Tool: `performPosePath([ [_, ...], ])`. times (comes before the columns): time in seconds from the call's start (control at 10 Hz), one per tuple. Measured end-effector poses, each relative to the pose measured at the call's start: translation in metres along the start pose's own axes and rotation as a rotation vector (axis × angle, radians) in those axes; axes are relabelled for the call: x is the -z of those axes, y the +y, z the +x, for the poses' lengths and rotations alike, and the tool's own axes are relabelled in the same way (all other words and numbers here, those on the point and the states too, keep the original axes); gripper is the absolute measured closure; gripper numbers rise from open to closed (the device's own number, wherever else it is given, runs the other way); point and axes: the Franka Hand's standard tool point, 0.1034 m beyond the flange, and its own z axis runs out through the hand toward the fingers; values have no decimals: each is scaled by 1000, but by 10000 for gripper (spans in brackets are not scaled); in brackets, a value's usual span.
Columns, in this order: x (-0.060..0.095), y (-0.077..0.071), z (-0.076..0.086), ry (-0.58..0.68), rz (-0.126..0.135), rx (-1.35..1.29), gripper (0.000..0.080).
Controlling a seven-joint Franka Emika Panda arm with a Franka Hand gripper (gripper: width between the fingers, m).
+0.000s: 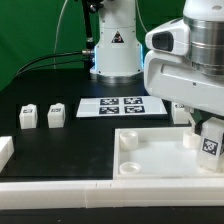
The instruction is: Assemble one leg
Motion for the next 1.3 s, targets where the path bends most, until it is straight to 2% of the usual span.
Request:
performPosePath([
  [0.3,0,-1,1,5,4,-268,505],
  [0.6,0,-1,1,0,7,-270,505],
  [0.8,0,-1,0,0,7,-241,190],
  [1.0,0,1,0,-4,-9,23,160],
  [1.3,-3,3,4,-8,-10,376,151],
])
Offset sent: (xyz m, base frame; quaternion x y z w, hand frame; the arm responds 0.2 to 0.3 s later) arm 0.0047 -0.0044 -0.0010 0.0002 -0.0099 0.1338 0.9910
